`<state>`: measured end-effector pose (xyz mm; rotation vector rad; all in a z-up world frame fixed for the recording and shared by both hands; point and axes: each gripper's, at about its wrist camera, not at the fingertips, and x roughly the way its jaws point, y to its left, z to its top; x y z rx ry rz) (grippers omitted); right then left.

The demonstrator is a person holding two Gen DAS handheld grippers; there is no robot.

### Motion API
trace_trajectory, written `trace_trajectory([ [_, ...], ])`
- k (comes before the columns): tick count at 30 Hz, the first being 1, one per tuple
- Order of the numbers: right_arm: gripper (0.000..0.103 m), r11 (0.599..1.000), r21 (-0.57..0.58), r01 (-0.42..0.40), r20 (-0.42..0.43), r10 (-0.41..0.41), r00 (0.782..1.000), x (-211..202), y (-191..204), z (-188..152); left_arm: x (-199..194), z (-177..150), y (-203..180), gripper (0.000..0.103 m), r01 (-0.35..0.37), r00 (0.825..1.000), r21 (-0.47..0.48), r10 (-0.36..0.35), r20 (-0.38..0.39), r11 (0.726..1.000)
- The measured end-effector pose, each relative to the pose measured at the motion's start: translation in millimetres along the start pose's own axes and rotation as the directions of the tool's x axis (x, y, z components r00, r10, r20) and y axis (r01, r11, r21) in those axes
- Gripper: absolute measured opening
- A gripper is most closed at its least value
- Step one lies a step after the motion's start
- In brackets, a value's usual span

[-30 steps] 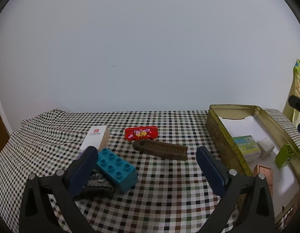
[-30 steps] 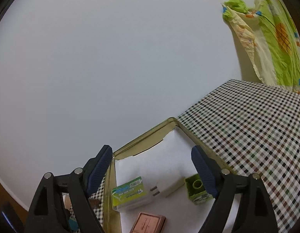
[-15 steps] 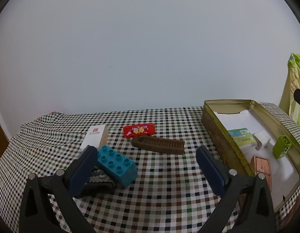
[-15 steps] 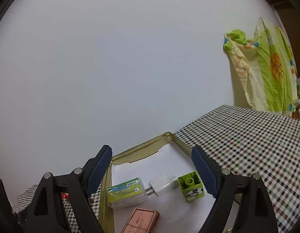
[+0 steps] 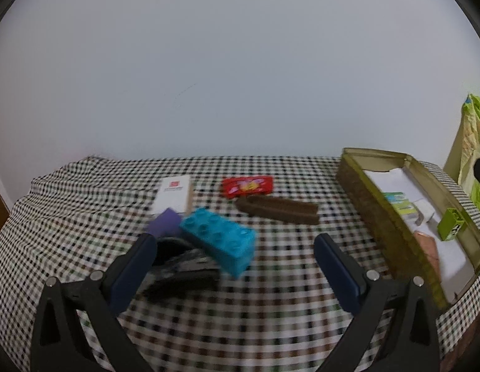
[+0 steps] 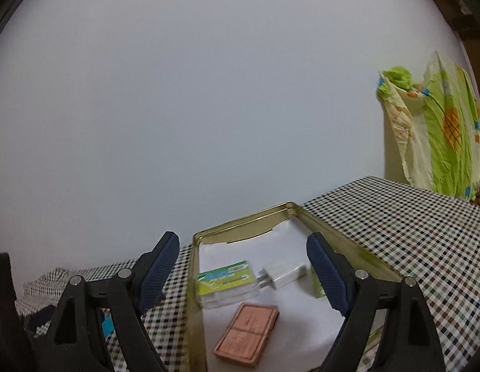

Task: Organize rigid objects
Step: 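Move both grippers back over the cyan brick and hair clip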

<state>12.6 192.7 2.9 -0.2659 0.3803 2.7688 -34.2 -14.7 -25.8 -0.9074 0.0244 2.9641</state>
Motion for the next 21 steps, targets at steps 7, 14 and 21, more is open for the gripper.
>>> trace_trajectory([
  [7,0.086,0.999,-0.009,-0.046,-0.055,0.045,0.997,-10.1,21.8,-9.7,6.5,0.7,37.9,0.102,-0.02,0.999,0.013,0.02,-0.026,1.0],
  [14,0.086,0.984,-0.054,-0.171,-0.122,0.163,0.979,-24.0,46.4,-20.2,8.7,-1.1,72.5,0.102,-0.049,0.998,0.004,0.049,-0.045,0.999],
  [21,0.086,0.956,-0.074,-0.283,-0.273,0.253,0.928,-1.9,89.2,-39.2,18.9,0.3,110.3,0.102,-0.119,0.99,-0.031,0.116,-0.081,0.992],
])
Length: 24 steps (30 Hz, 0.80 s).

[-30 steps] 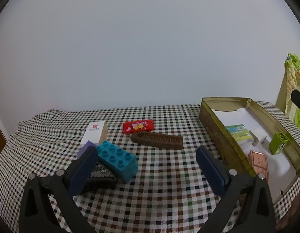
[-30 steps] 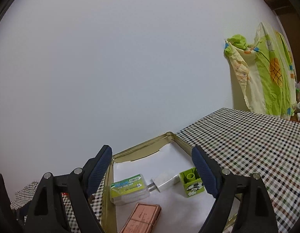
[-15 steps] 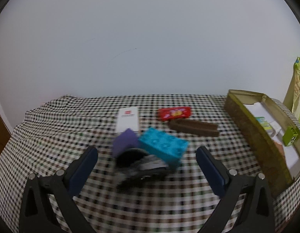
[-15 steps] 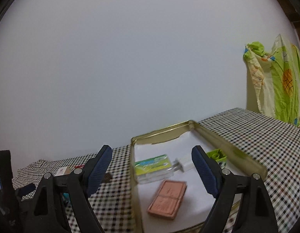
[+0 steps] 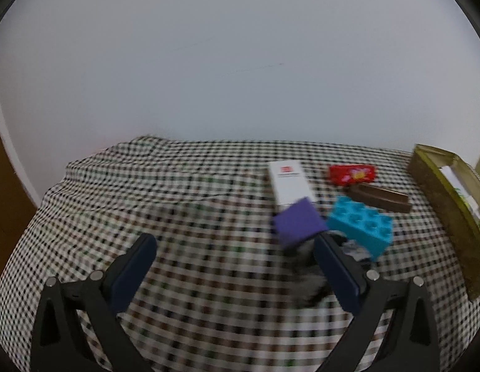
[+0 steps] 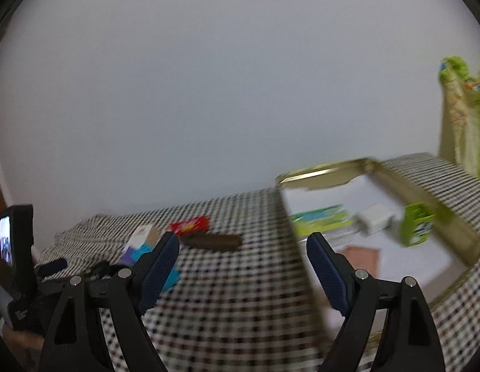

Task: Organize rigid objects
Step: 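Move both grippers back over the cyan brick and hair clip, then grasp the cyan Lego brick with the right gripper and lift it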

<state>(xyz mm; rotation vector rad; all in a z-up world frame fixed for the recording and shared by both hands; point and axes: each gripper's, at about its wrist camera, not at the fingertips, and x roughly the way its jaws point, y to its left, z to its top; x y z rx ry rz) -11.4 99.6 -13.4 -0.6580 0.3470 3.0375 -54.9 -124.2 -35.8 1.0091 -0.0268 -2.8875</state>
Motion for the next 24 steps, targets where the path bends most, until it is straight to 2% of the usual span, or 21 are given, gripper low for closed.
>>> trace_trajectory([
  [3,0.086,0.998,-0.036,-0.048,-0.095,0.045,0.994,22.6,16.0,-3.1,4.0,0.2,12.6,0.102,-0.005,1.0,-0.015,0.004,-0.018,1.0],
  [6,0.086,0.988,-0.091,-0.123,-0.207,0.102,0.973,46.5,33.6,-7.3,8.3,-0.6,22.3,0.102,0.004,0.999,-0.041,-0.005,-0.042,0.999],
  [14,0.086,0.963,-0.172,-0.207,-0.331,0.141,0.933,91.5,65.5,-10.3,11.4,-0.2,25.2,0.102,-0.015,0.998,-0.053,0.012,-0.064,0.998],
  [17,0.074,0.959,-0.194,-0.208,-0.367,0.126,0.922,106.3,73.9,-12.8,12.0,1.2,24.3,0.102,-0.011,0.998,-0.046,0.008,-0.069,0.999],
  [18,0.066,0.958,-0.195,-0.212,-0.38,0.125,0.916,111.3,76.0,-12.8,12.4,1.9,24.0,0.102,-0.017,0.997,-0.044,0.014,-0.07,0.999],
  [19,0.062,0.958,-0.188,-0.218,-0.389,0.131,0.912,115.4,76.0,-12.4,10.3,2.0,25.7,0.102,-0.019,0.997,-0.043,0.016,-0.073,0.999],
  [24,0.062,0.959,-0.157,-0.234,-0.407,0.153,0.9,127.4,75.8,-8.0,13.1,2.7,26.4,0.102,-0.004,0.996,-0.046,0.0,-0.091,0.999],
])
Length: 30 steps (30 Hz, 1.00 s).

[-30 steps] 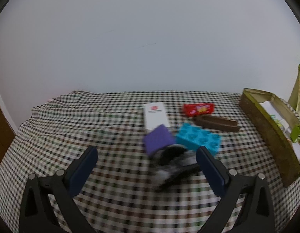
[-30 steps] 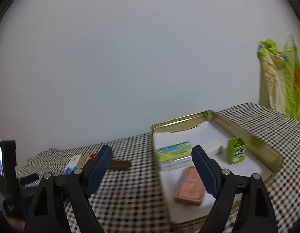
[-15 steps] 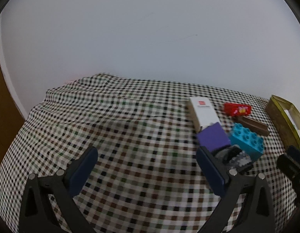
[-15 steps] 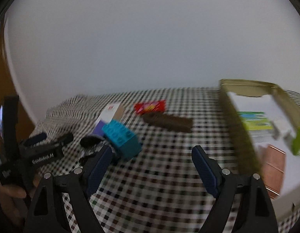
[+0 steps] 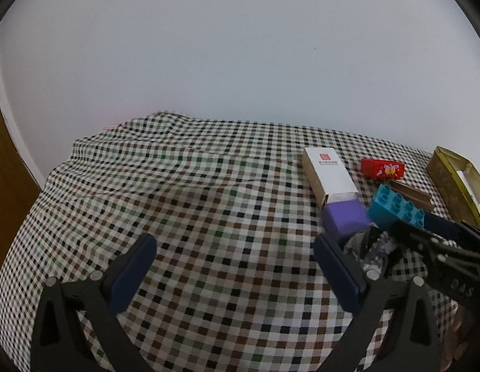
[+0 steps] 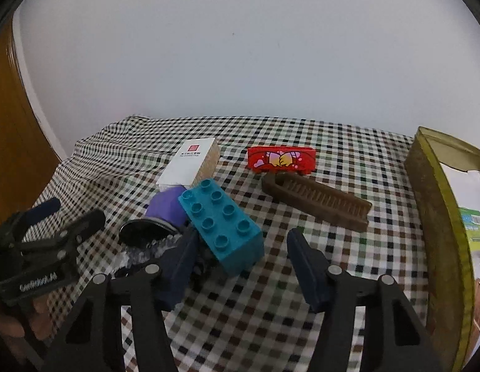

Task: Organize rigid objects
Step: 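Grasp the cyan Lego brick with the right gripper and lift it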

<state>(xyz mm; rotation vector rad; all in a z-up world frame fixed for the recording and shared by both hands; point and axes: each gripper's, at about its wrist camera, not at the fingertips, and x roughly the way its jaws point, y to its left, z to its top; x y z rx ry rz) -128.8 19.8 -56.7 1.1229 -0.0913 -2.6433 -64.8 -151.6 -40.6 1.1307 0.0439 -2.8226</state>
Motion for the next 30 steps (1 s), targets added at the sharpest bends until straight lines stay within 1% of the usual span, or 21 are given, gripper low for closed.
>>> trace_trajectory([
  [2,0.062,1.0,0.01,-0.027,-0.01,0.027,1.0,2.5,-1.1,2.0,0.7,0.1,-1.5,0.102,0.007,1.0,0.005,-0.007,-0.002,1.0],
  [6,0.062,0.999,0.007,-0.04,-0.048,0.04,0.998,15.4,0.3,5.5,1.7,-1.0,-8.3,0.102,0.034,0.999,0.038,-0.034,-0.003,0.999],
  [7,0.058,0.999,0.007,-0.043,-0.07,0.043,0.997,19.5,0.6,5.2,1.1,-1.2,-10.8,0.102,0.037,0.999,0.051,-0.037,0.001,0.998],
  [8,0.055,0.999,0.005,-0.035,-0.066,0.035,0.997,18.7,0.8,5.2,0.6,-1.5,-13.5,0.102,0.04,0.999,0.066,-0.041,0.004,0.997],
  [9,0.043,0.999,0.001,-0.037,-0.066,0.037,0.997,17.8,0.9,4.4,0.3,-1.7,-15.2,0.102,0.047,0.999,0.077,-0.048,0.005,0.996],
  [10,0.035,0.999,-0.004,-0.044,-0.073,0.043,0.996,17.5,0.7,3.0,-0.7,-2.2,-17.6,0.102,0.064,0.998,0.092,-0.065,0.005,0.994],
  [12,0.034,0.999,0.007,-0.044,-0.061,0.045,0.997,12.2,-2.1,1.1,-3.4,-2.7,-20.8,0.102,0.083,0.996,0.118,-0.085,0.012,0.99],
  [14,0.034,0.998,0.027,-0.054,-0.025,0.054,0.998,1.3,-6.6,-2.1,-7.7,-2.5,-23.3,0.102,0.1,0.994,0.144,-0.104,0.025,0.985],
  [16,0.034,0.997,0.05,-0.065,0.032,0.063,0.997,-16.3,-11.5,-2.8,-10.3,-2.5,-26.7,0.102,0.155,0.987,0.178,-0.16,0.012,0.972],
  [17,0.034,0.996,0.055,-0.068,0.054,0.065,0.996,-22.6,-13.4,-3.2,-11.5,-2.8,-27.9,0.102,0.193,0.98,0.184,-0.197,0.004,0.964],
  [18,0.034,0.996,0.054,-0.069,0.08,0.064,0.995,-30.9,-15.2,-4.4,-12.1,-3.1,-29.0,0.102,0.216,0.976,0.187,-0.219,-0.001,0.958],
  [19,0.034,0.997,0.046,-0.059,0.106,0.054,0.993,-39.7,-16.5,-5.9,-14.3,-3.9,-32.2,0.102,0.256,0.966,0.194,-0.259,-0.007,0.947],
  [21,0.034,1.0,0.021,-0.015,0.135,0.012,0.991,-52.5,-17.2,-12.5,-17.7,-6.4,-38.2,0.102,0.289,0.956,0.217,-0.294,-0.007,0.932],
  [23,0.034,1.0,0.006,0.017,0.138,-0.017,0.99,-57.4,-18.4,-17.7,-24.0,-10.4,-48.5,0.102,0.291,0.953,0.262,-0.303,0.004,0.92],
  [25,0.034,1.0,-0.006,0.012,0.122,-0.011,0.993,-61.2,-20.0,-24.7,-28.6,-13.4,-56.2,0.102,0.285,0.952,0.298,-0.304,0.021,0.911],
  [26,0.034,1.0,-0.011,0.01,0.116,-0.008,0.993,-62.8,-21.5,-26.4,-30.4,-14.2,-58.9,0.102,0.291,0.949,0.306,-0.313,0.023,0.906],
  [30,0.034,1.0,-0.026,0.011,0.108,-0.008,0.994,-71.1,-22.8,-34.4,-32.7,-15.2,-64.3,0.102,0.352,0.93,0.291,-0.366,-0.005,0.89],
])
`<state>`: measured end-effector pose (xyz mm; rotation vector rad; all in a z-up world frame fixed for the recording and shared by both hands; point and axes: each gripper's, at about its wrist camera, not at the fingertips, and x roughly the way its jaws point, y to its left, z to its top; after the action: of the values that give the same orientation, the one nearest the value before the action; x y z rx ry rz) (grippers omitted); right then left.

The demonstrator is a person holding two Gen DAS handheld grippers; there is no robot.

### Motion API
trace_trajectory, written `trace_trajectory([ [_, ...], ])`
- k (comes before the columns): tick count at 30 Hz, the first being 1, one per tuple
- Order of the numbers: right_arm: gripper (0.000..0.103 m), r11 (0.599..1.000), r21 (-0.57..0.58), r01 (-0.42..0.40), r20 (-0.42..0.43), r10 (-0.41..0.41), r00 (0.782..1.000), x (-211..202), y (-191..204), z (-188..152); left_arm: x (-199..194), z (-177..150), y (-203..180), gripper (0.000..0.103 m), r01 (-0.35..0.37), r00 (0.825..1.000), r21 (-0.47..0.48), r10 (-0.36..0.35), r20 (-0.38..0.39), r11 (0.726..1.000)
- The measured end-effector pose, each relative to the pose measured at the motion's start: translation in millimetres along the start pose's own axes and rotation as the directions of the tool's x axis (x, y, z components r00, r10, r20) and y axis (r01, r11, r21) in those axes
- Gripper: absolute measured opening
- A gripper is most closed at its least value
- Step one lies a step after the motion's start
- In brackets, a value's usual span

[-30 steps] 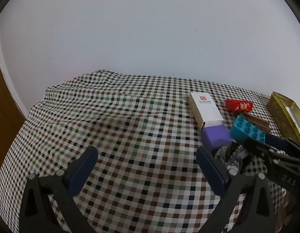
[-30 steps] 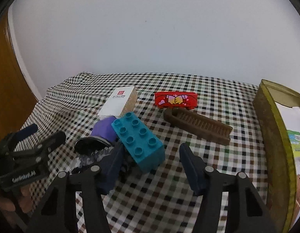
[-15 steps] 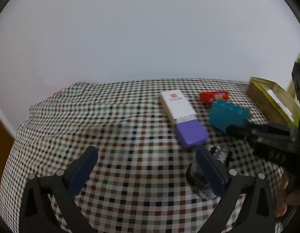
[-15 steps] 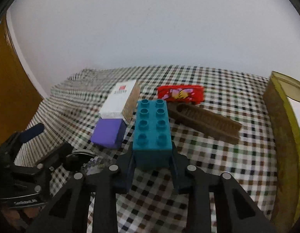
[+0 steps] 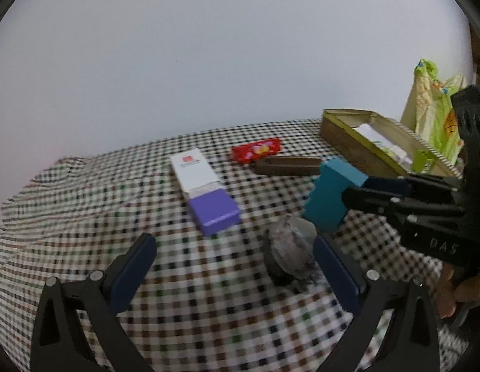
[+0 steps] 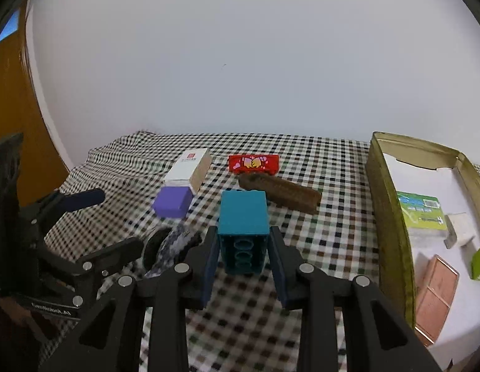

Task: Organize rigid objects
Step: 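Grasp the cyan Lego brick with the right gripper and lift it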

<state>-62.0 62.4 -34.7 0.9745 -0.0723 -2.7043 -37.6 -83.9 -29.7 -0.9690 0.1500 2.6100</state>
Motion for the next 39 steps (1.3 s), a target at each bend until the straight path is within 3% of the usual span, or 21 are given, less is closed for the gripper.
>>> trace_trajectory([
  [8,0.034,1.0,0.003,-0.019,-0.02,0.019,1.0,4.6,-1.9,-1.4,-1.3,2.7,-13.2,0.102,-0.013,1.0,0.032,0.012,0.011,0.999],
  [11,0.034,0.999,0.027,-0.029,-0.061,0.031,0.998,12.5,-4.9,-3.7,7.1,4.5,-9.9,0.102,-0.033,0.999,-0.006,0.033,-0.022,0.999],
  [17,0.034,0.997,0.078,-0.019,-0.037,0.022,0.999,6.7,-16.8,-1.5,22.7,3.5,-13.4,0.102,-0.101,0.992,-0.015,0.099,-0.08,0.995],
  [19,0.034,0.991,0.119,-0.063,-0.001,0.064,0.998,-1.5,-23.0,2.1,30.1,3.8,-12.6,0.093,-0.132,0.985,-0.041,0.126,-0.116,0.99],
  [21,0.034,0.987,0.139,-0.084,0.031,0.08,0.996,-8.1,-26.2,3.2,38.7,3.0,-9.6,0.07,-0.118,0.981,-0.084,0.104,-0.161,0.989],
  [23,0.034,0.985,0.147,-0.093,0.056,0.085,0.995,-13.4,-28.4,4.4,44.3,2.2,-6.5,0.057,-0.107,0.978,-0.12,0.083,-0.191,0.987],
  [24,0.034,0.984,0.149,-0.093,0.063,0.085,0.994,-15.1,-29.4,4.6,43.4,2.1,-7.0,0.047,-0.103,0.979,-0.121,0.079,-0.187,0.987],
  [30,0.034,0.99,0.13,-0.05,0.054,0.043,0.998,-13.0,-31.1,4.8,41.9,2.2,-9.7,0.045,-0.126,0.978,-0.136,0.101,-0.182,0.983],
  [34,0.034,0.98,0.174,-0.099,0.095,0.084,0.992,-21.3,-38.4,6.0,31.3,5.3,-8.9,0.043,-0.136,0.987,-0.182,0.116,-0.114,0.974],
  [39,0.034,0.984,0.157,-0.08,0.162,0.055,0.985,-36.5,-39.9,11.3,12.7,11.4,-18.0,0.043,-0.178,0.983,-0.207,0.181,-0.001,0.962],
])
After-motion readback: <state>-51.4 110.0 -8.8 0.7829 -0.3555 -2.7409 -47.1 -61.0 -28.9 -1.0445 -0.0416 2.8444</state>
